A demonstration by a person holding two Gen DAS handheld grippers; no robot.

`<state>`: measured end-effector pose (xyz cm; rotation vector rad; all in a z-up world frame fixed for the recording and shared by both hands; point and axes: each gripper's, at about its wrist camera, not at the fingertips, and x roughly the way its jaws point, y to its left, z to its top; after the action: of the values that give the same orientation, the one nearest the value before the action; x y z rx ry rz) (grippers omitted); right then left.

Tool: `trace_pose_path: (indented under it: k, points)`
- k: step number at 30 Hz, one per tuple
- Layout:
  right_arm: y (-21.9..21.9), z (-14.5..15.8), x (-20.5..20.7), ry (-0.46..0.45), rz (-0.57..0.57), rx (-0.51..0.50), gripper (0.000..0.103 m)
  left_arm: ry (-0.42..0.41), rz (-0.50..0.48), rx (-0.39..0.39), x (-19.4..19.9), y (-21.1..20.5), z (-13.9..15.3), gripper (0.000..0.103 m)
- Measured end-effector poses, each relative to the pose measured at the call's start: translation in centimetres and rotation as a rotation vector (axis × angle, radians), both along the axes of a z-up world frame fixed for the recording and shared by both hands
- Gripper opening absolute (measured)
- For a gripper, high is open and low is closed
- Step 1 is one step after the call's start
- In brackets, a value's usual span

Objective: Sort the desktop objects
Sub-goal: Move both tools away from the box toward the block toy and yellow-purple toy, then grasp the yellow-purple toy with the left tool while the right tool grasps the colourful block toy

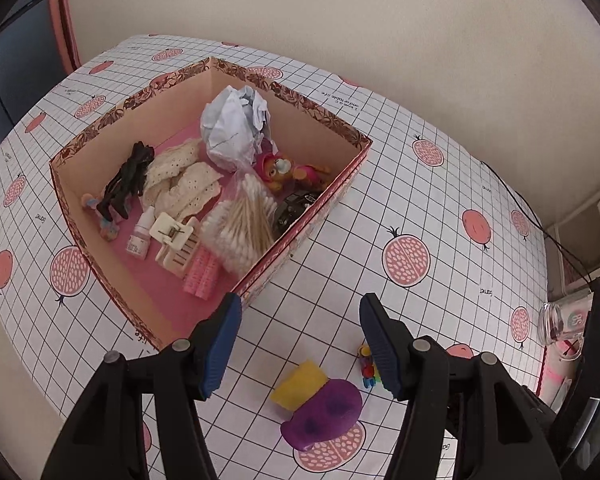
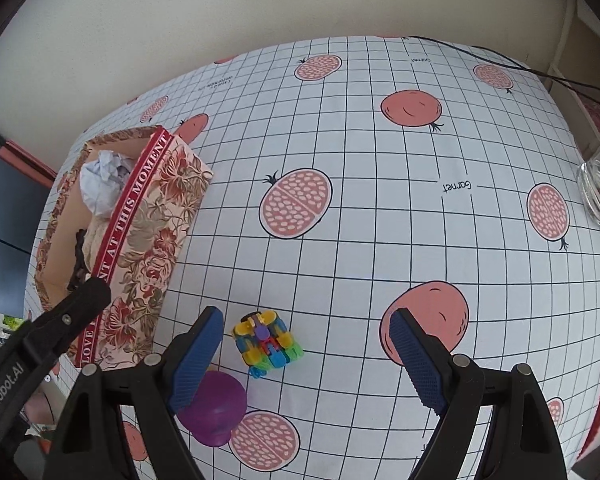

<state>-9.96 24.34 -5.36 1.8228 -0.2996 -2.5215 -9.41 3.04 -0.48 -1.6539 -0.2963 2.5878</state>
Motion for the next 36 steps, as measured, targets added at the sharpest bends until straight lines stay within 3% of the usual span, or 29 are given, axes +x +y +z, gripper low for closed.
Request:
trace_pose_path:
  k: [8,17,36]
  points:
    - [-1.8,-0.7,0.2,-0.023,0.049,-0.011,0.08,-0.027,-0.001,0.042,1.8,-0.8,-1.1,0.063]
    - [-3.8,-2.2,0.2,-0.057,0.101,-0.017,0.056,-0.105,0.067,0.168,2.4,-3.0,-2.6,0.063]
    - [-5.4,-4.9,0.2,-0.075,0.091,0.022,0.039,-0.174,0.113,0.177,2.2,-4.3,-4.6,0.063]
